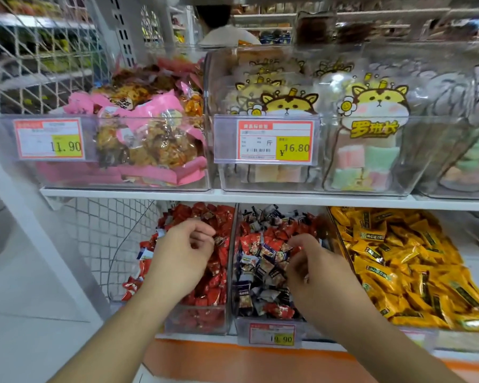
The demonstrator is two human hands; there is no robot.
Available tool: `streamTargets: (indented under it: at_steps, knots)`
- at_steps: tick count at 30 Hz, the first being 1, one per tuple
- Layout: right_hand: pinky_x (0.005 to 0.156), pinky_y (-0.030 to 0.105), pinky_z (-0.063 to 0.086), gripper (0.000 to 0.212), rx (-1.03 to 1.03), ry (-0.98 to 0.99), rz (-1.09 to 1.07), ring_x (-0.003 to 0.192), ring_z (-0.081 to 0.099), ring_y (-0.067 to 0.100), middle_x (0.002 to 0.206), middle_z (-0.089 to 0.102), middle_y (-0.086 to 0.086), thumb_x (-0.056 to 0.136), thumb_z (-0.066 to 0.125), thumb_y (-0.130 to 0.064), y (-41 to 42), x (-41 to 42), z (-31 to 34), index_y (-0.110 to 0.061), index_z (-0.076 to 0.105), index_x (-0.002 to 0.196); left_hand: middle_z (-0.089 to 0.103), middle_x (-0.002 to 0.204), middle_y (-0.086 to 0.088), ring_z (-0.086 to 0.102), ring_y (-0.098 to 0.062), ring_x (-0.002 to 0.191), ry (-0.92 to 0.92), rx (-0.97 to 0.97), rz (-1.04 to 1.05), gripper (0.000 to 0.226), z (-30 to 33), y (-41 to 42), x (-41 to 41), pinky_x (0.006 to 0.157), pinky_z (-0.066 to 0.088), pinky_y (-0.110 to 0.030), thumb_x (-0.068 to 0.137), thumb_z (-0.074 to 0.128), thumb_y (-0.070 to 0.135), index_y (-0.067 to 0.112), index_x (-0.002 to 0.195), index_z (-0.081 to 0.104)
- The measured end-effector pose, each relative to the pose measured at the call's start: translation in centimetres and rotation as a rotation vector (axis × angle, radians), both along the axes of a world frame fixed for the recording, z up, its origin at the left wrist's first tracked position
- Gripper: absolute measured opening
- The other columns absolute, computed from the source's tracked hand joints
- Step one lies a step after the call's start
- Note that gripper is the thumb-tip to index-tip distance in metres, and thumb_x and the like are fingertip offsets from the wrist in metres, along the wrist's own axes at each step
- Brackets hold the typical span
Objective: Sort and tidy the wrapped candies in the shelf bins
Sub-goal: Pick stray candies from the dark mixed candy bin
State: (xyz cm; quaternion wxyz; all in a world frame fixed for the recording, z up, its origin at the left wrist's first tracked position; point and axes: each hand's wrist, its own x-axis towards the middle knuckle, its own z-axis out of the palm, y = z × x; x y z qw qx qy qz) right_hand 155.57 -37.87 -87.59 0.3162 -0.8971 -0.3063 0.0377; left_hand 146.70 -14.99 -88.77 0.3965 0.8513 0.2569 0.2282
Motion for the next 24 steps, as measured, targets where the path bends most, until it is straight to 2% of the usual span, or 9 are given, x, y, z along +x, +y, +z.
streamTargets:
  at_steps: [2,4,7,9,11,15,17,21,24]
  knots:
    - [0.063,0.039,0.058,0.037,0.001,-0.026,0.030,0.069,0.065,0.010,0.086,0.065,-0.011,0.100,0.058,-0.019,-0.1,0.0,-0.2,-0.029,0.047,0.134,0.070,0.094,0.014,0.064,0.003,0.087,0.035,0.037,0.001,0.016,-0.7,0.6,1.1,0.072,0.048,-0.008,0.094,0.072,0.016,0.032,0.098,0.071]
    - [0.067,0.039,0.058,0.036,0.022,-0.020,0.044,0.072,0.065,0.009,0.087,0.064,-0.013,0.099,0.060,-0.018,-0.1,0.0,-0.3,-0.032,0.049,0.129,0.070,0.105,0.017,0.065,-0.001,0.096,0.098,0.098,-0.013,0.017,-1.1,0.9,2.0,0.080,0.051,-0.017,0.094,0.073,0.028,0.033,0.111,0.072]
    - [0.075,0.033,0.056,0.037,0.026,-0.023,0.035,0.083,0.062,0.000,0.089,0.061,-0.018,0.097,0.063,-0.016,-0.1,0.2,-0.6,-0.036,0.049,0.124,0.068,0.129,0.008,0.062,-0.014,0.119,0.203,0.175,-0.017,0.040,-1.8,1.2,2.8,0.096,0.049,-0.027,0.096,0.069,0.042,0.029,0.134,0.067]
    - [0.078,0.027,0.054,0.037,0.030,-0.022,0.034,0.090,0.058,-0.006,0.089,0.061,-0.020,0.097,0.064,-0.015,0.1,0.3,-0.8,-0.039,0.048,0.120,0.066,0.137,0.002,0.059,-0.018,0.126,0.234,0.191,-0.025,0.039,-2.4,1.3,3.1,0.105,0.048,-0.032,0.098,0.066,0.042,0.032,0.136,0.066]
    - [0.077,0.026,0.054,0.035,0.032,-0.016,0.028,0.091,0.057,-0.007,0.089,0.061,-0.020,0.096,0.065,-0.014,0.3,0.4,-1.0,-0.038,0.050,0.116,0.065,0.136,-0.004,0.062,-0.020,0.120,0.266,0.221,-0.036,0.034,-2.9,1.2,3.3,0.104,0.051,-0.036,0.098,0.065,0.039,0.038,0.133,0.066]
    - [0.077,0.028,0.055,0.030,0.037,0.013,0.017,0.088,0.060,-0.005,0.088,0.064,-0.019,0.095,0.065,-0.012,0.5,0.3,-1.5,-0.034,0.055,0.112,0.065,0.126,-0.006,0.069,-0.019,0.087,0.247,0.236,-0.017,0.029,-3.2,1.2,3.1,0.083,0.058,-0.032,0.097,0.068,0.031,0.039,0.125,0.068]
    - [0.078,0.026,0.054,0.030,0.042,0.008,0.023,0.091,0.058,-0.008,0.087,0.064,-0.018,0.095,0.065,-0.011,0.7,0.1,-1.5,-0.034,0.055,0.112,0.067,0.124,-0.003,0.070,-0.016,0.088,0.203,0.242,-0.009,0.026,-3.2,1.2,2.9,0.085,0.056,-0.028,0.097,0.068,0.032,0.038,0.123,0.069]
    - [0.077,0.026,0.054,0.032,0.051,0.006,0.036,0.091,0.058,-0.008,0.086,0.065,-0.017,0.095,0.065,-0.010,0.7,-0.3,-1.3,-0.034,0.055,0.112,0.070,0.116,0.012,0.063,-0.003,0.107,0.062,0.166,-0.007,0.024,-2.0,0.8,1.9,0.095,0.049,-0.022,0.098,0.067,0.033,0.035,0.121,0.070]
    - [0.080,0.023,0.053,0.033,0.071,-0.016,0.047,0.094,0.058,-0.008,0.086,0.065,-0.018,0.094,0.067,-0.009,0.7,-0.6,-1.1,-0.034,0.056,0.112,0.069,0.106,0.023,0.062,0.007,0.099,-0.016,0.098,-0.010,0.022,-0.7,0.1,0.2,0.088,0.048,-0.013,0.096,0.070,0.036,0.040,0.118,0.069]
